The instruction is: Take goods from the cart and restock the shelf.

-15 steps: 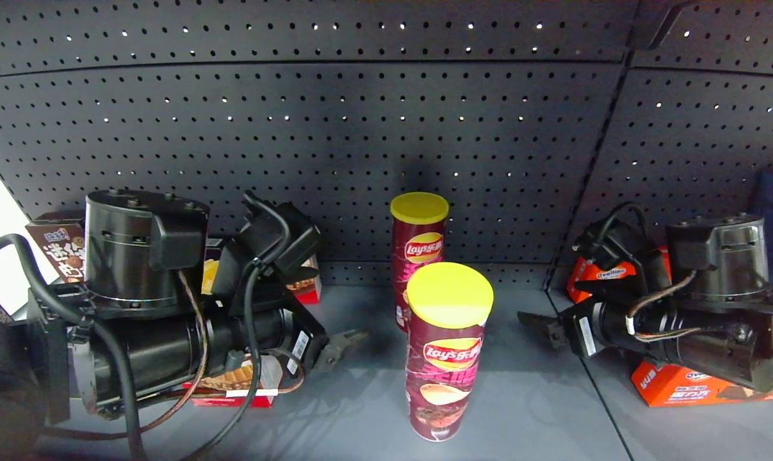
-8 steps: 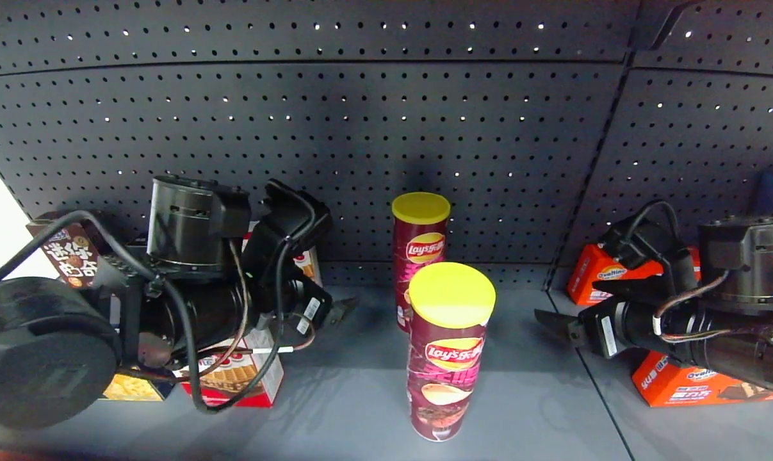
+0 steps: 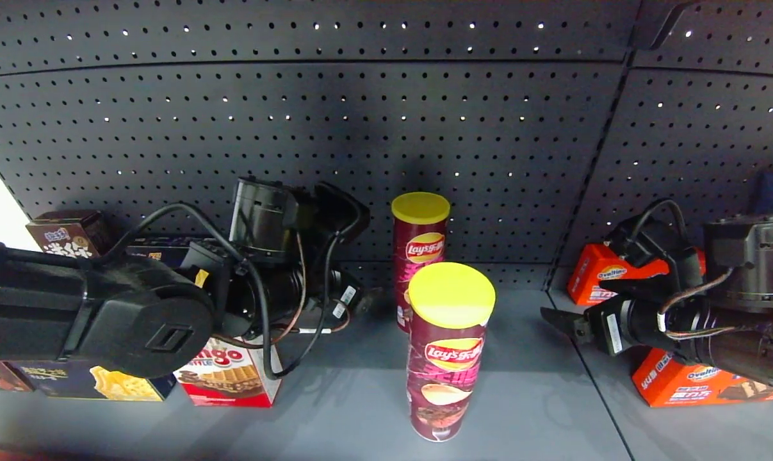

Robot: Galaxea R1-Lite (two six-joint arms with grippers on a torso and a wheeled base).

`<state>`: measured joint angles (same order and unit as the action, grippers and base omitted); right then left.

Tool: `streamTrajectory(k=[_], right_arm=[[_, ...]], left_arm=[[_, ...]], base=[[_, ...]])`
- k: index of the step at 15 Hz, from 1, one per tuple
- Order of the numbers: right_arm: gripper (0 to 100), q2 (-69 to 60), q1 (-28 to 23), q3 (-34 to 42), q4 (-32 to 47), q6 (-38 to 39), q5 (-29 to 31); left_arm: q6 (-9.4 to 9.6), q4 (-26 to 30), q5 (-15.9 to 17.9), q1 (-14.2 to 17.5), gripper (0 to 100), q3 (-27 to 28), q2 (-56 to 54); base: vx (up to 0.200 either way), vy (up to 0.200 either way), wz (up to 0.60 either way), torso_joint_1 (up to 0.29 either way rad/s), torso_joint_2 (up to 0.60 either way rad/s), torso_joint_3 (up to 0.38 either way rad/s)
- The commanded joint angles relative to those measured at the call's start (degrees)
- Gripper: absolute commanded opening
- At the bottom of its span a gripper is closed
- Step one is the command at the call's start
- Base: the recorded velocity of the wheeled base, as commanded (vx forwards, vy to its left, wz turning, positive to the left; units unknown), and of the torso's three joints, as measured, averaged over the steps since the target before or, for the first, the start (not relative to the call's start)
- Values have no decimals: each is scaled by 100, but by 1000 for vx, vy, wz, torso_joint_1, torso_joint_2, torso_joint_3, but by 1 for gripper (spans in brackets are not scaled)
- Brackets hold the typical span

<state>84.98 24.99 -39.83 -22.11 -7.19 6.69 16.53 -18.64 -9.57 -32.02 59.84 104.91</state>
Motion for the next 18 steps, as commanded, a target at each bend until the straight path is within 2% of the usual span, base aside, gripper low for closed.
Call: streamTrajectory(k=[1,5,18], right_arm=[[100,19,-12,1,-3,-1,-1],[100,19,-12,1,-3,-1,-1],[100,19,-3,115,-12,-1,-10]], left_arm=[[-1,-8,8,-23,100,150,231],[-1,-8,8,-102,100,388,469],[-45,-17,17,-190,100,616,724]], base=[[0,0,0,0,0,0],[0,0,0,0,0,0],[0,0,0,0,0,0]])
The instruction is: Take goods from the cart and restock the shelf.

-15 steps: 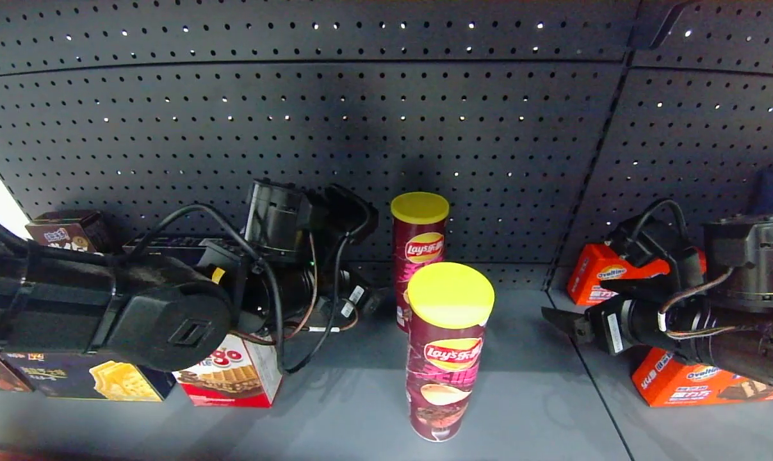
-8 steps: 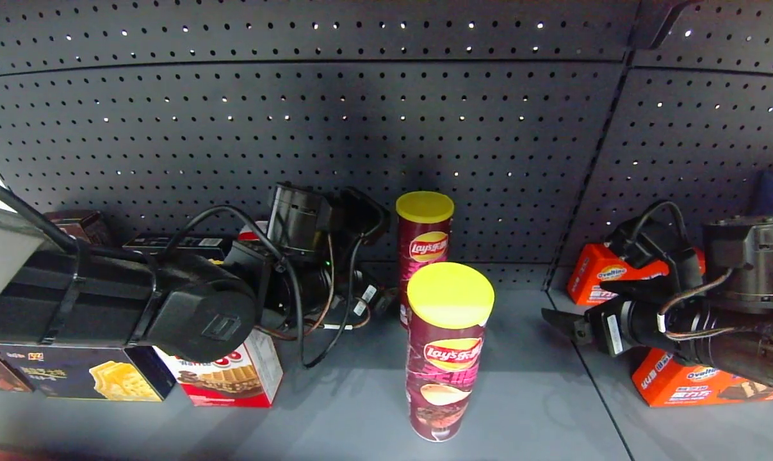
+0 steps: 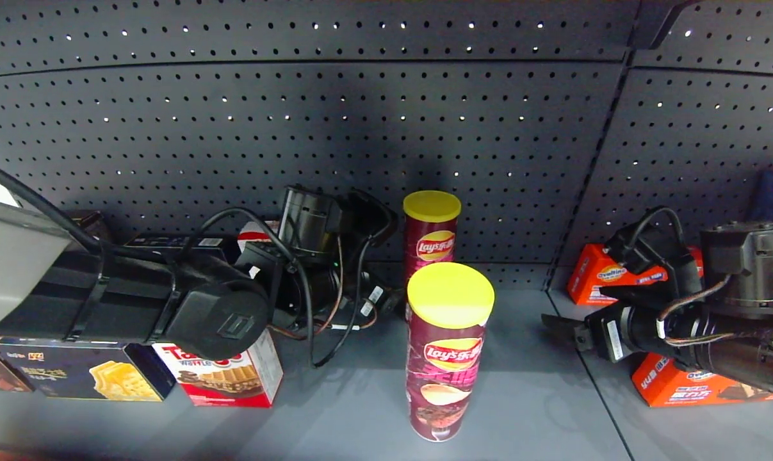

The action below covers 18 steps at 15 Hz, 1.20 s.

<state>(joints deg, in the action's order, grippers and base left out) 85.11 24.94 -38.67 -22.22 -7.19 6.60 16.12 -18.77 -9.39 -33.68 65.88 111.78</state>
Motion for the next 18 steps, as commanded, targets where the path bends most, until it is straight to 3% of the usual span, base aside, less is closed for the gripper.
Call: streamTrajectory(k=[1,12,18], right_arm=[[100,5,2,8,-1,-1,0],[100,-39,11,123,-1,-1,0],[100,-21,55,149,-1,-1,-27]], left_arm=[[-3,-4,-2,-24,100,22,37],[-30,-4,-28,-42,100,-40,-130],[-30,14,-28,11,100,-752,-1228]], base=[[0,0,0,0,0,0],[0,0,0,0,0,0],[0,0,0,0,0,0]])
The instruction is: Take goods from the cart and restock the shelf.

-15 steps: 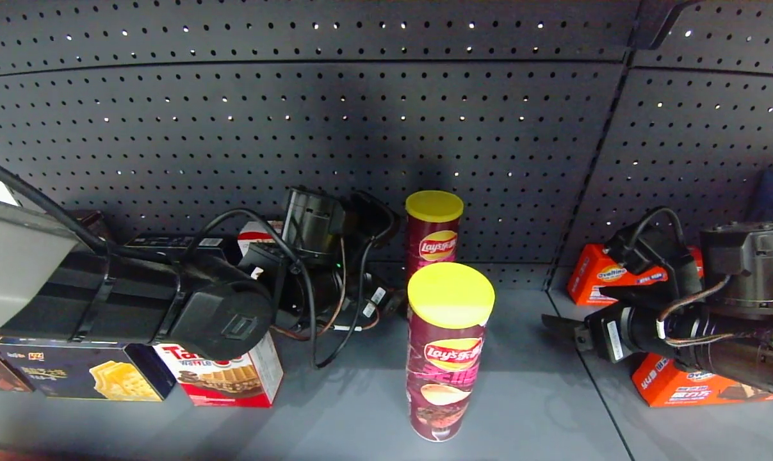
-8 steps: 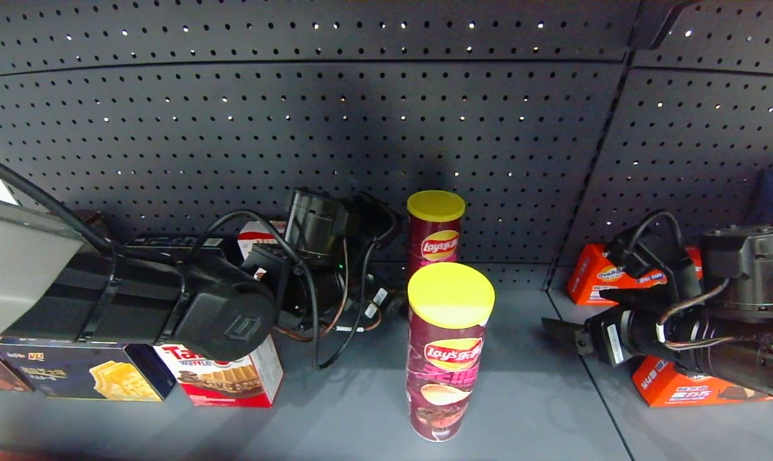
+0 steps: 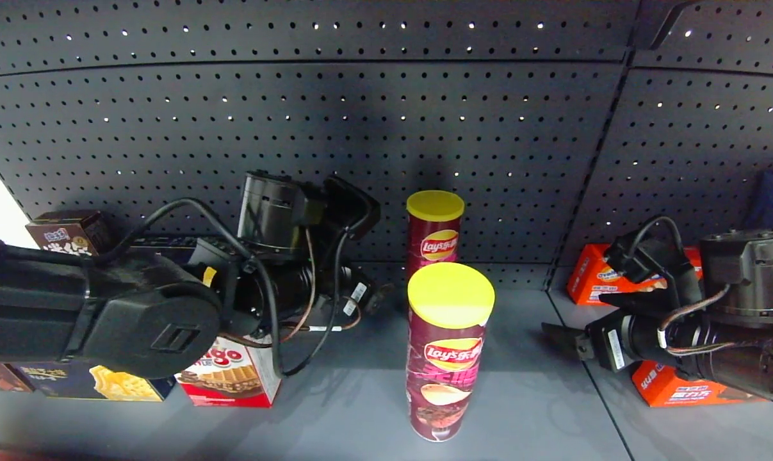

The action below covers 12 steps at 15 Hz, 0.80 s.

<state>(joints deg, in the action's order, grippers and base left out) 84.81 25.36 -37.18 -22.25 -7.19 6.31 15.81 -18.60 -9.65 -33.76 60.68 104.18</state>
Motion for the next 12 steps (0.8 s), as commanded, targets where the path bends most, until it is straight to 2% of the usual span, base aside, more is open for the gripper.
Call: streamTrajectory(k=[1,8,12], right_arm=[[100,0,22,36,1,-10,1],[100,0,31,53,1,-10,1],[100,0,13,53,1,-10,1]], left_arm=[[1,-3,-1,18,100,-408,-706],[54,6,43,-166,100,-1349,-1550],[62,6,51,-518,100,-1586,-1576]], base=[[0,0,0,0,0,0],[0,0,0,0,0,0],[0,0,0,0,0,0]])
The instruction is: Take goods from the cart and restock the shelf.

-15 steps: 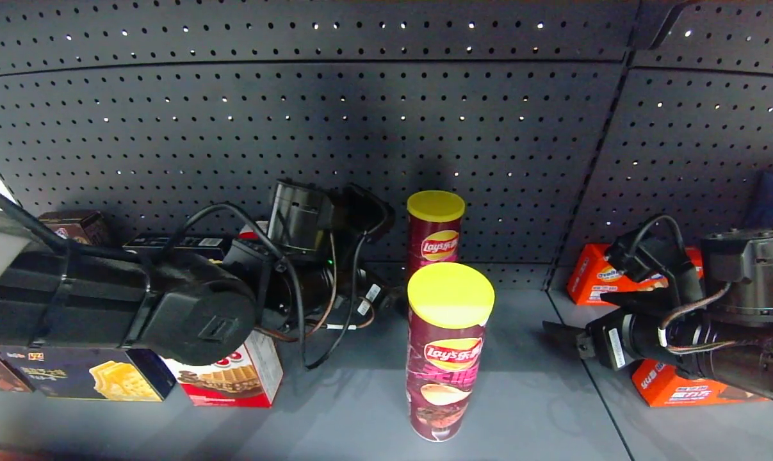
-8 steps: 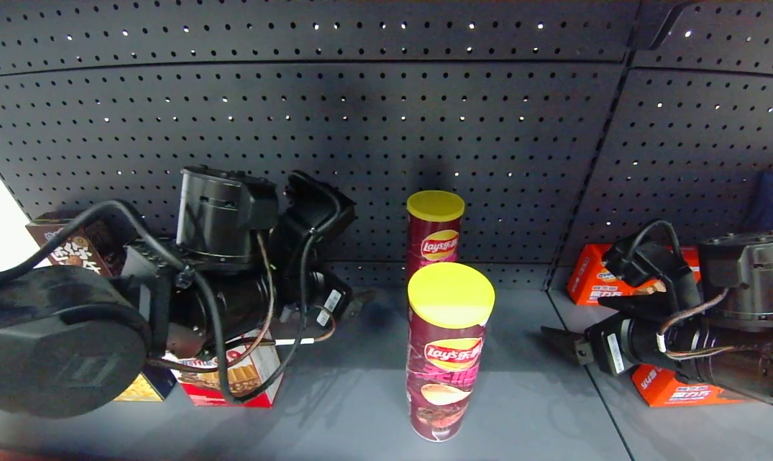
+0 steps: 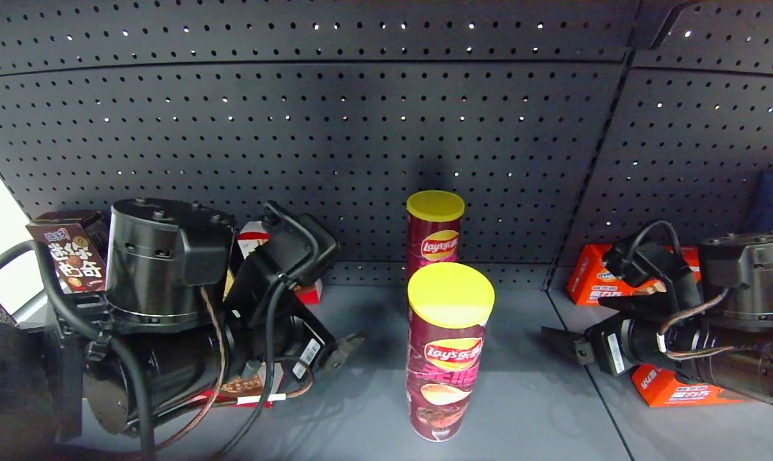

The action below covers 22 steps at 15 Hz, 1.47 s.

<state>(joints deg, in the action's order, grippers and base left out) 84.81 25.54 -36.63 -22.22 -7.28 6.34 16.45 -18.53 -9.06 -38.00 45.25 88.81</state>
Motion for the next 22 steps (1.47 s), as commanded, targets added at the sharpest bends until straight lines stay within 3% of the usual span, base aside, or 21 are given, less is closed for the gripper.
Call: streamTrajectory(k=[1,7,22], right_arm=[[100,0,-14,-2,-1,-2,-10],[100,27,-23,-11,-1,-2,-10],[100,-17,-5,-28,-10,-2,-10]], left_arm=[[8,-2,-8,-164,100,-43,-30],[25,7,-17,-463,100,-60,163],[-1,-19,-17,-454,100,-43,400]], base=[[0,0,0,0,0,0],[0,0,0,0,0,0],[0,0,0,0,0,0]])
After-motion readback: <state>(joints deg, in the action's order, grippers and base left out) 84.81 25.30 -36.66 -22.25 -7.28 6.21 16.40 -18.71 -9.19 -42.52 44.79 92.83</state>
